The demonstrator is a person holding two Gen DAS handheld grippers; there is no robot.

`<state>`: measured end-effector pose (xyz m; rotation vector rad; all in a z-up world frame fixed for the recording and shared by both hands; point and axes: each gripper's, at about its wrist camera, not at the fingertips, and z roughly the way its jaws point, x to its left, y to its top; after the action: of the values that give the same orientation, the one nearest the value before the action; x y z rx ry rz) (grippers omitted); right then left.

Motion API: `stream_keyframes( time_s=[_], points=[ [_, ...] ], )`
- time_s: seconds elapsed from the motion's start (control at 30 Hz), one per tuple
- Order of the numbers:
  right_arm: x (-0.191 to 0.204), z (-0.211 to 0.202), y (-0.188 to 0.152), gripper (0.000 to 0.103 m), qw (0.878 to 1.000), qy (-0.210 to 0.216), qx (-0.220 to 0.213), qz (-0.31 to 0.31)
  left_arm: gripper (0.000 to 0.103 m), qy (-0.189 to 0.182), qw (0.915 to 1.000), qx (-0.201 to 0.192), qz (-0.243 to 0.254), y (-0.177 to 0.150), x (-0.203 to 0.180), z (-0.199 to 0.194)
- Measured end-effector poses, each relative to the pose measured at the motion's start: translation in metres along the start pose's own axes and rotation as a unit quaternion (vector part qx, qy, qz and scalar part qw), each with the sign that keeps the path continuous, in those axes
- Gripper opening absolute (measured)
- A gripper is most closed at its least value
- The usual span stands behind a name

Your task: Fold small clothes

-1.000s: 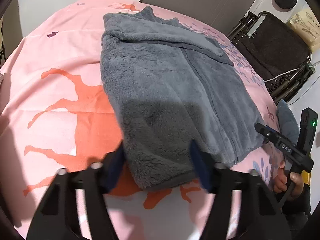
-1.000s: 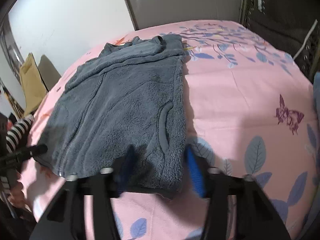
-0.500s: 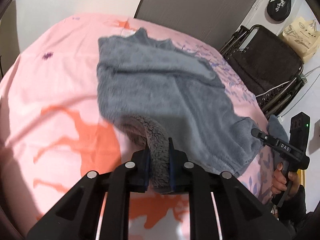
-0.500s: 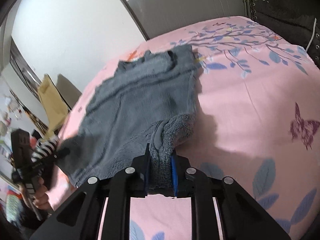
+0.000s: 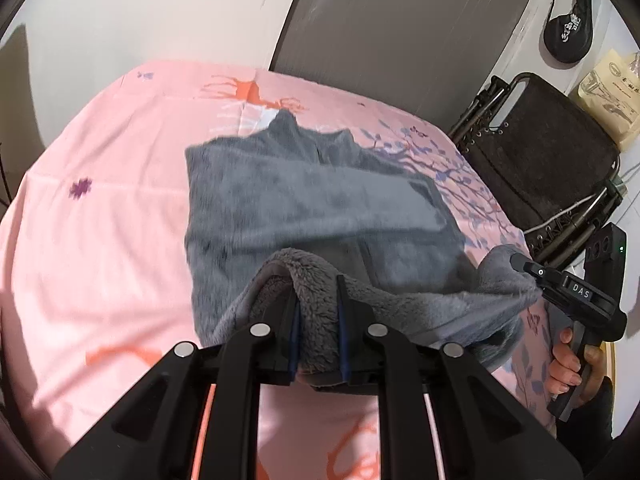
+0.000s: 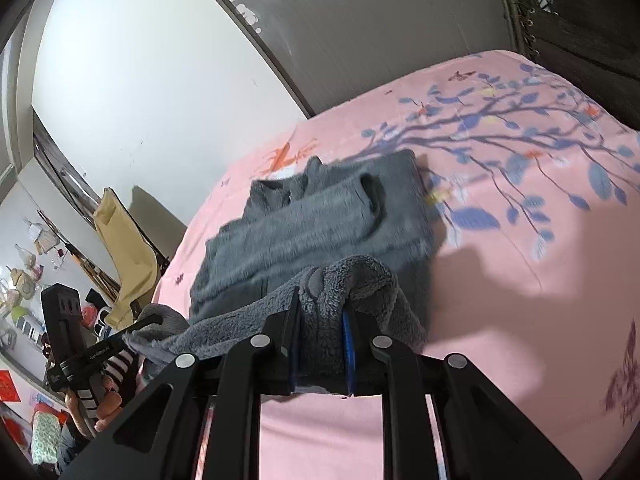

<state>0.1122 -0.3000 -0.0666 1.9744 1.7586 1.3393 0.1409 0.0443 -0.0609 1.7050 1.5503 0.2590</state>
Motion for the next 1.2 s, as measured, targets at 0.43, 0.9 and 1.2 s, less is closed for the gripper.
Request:
stream_keyframes(
  time_s=[0.43,0.9,1.2],
  points=[
    [0.003,0.067,0.075,0.017,1.0,-0.002,-0.009,-0.009,0.014,0.014,0.9996,-0.019,-0.014,0.076,0.02,0.046],
    [-0.041,0.152,0.112,0.018,0.998,-0.027,0.008,0.052,0.016,0.047,0.9971,0.017,-0.058,0.112,0.069,0.127],
    [-0.038,0.124,0.108,0.047,0.999,-0.024,-0.013,0.04,0.094,0.062,0.9947,-0.025,-0.078,0.103,0.069,0.086]
  ],
)
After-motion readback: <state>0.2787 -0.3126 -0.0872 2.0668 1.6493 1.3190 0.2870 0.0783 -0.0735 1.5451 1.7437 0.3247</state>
